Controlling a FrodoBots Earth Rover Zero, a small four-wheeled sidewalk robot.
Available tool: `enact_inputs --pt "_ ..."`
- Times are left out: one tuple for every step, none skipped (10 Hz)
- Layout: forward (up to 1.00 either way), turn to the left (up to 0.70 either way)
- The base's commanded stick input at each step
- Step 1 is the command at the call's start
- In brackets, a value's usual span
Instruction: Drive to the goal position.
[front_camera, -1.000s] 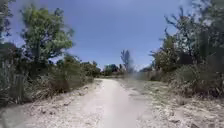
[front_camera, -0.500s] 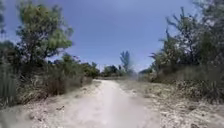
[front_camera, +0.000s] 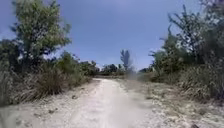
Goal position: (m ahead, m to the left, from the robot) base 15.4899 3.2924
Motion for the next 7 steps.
enact_inputs --pt "0.45 0.0" --pt "0.45 0.0" --pt "0.45 0.0" --pt "0.45 0.0" --pt "0.45 0.0" --pt "0.45 0.0" --pt "0.45 0.0"
